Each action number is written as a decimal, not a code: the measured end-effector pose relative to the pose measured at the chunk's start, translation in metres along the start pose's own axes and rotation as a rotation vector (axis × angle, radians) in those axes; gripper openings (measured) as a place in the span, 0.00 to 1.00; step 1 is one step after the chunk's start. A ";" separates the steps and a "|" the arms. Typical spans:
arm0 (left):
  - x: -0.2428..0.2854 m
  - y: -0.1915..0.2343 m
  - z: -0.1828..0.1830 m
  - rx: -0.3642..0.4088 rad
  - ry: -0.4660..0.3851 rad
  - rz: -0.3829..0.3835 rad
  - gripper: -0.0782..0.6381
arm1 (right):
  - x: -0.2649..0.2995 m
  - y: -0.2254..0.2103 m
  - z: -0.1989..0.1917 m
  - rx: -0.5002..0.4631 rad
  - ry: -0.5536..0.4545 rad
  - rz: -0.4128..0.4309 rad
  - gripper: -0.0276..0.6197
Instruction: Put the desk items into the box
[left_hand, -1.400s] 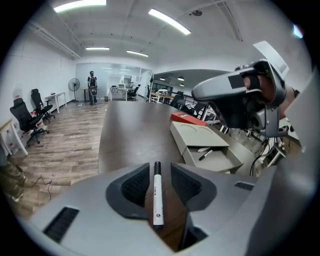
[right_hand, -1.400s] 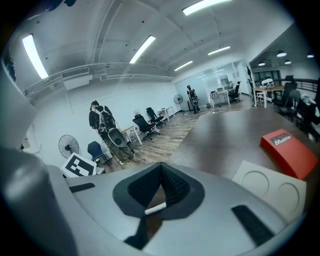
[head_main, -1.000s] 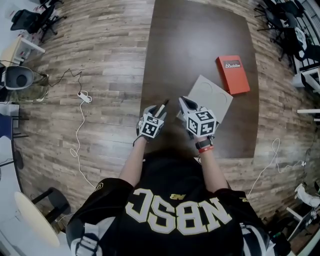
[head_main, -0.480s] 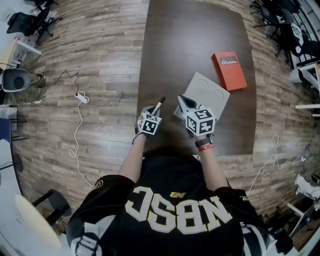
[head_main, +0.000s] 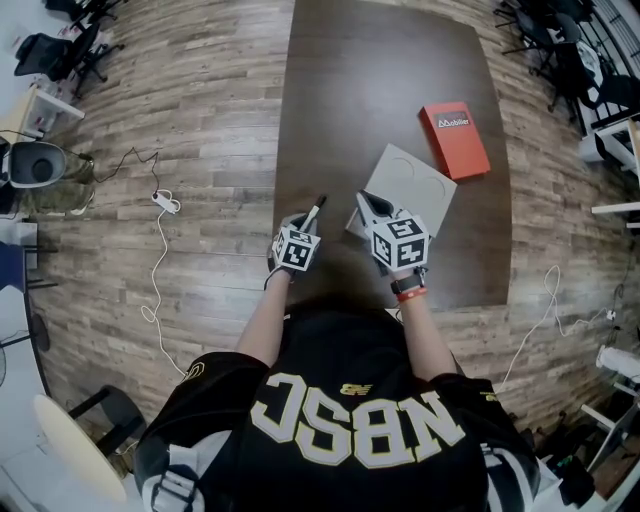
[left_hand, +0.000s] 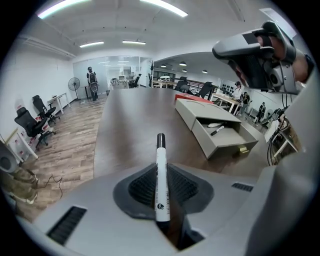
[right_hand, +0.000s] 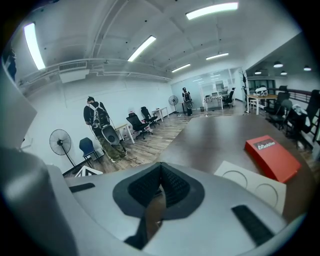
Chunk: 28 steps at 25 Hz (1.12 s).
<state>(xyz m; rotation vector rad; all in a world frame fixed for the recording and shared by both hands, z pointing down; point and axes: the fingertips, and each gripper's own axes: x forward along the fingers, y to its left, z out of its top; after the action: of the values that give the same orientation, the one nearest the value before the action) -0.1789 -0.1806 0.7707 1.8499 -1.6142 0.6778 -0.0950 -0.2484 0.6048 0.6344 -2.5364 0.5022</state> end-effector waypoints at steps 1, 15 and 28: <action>-0.003 0.001 0.001 0.000 -0.001 0.002 0.22 | -0.001 -0.001 0.000 0.002 -0.002 -0.002 0.05; -0.043 -0.002 0.043 0.054 -0.107 0.021 0.22 | -0.018 -0.013 -0.001 0.054 -0.050 -0.029 0.05; -0.046 -0.016 0.070 0.134 -0.133 -0.012 0.22 | -0.042 -0.034 0.000 0.123 -0.111 -0.089 0.05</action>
<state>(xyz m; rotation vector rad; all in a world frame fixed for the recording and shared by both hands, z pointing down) -0.1694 -0.1969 0.6877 2.0372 -1.6759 0.6855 -0.0444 -0.2622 0.5901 0.8379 -2.5817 0.6103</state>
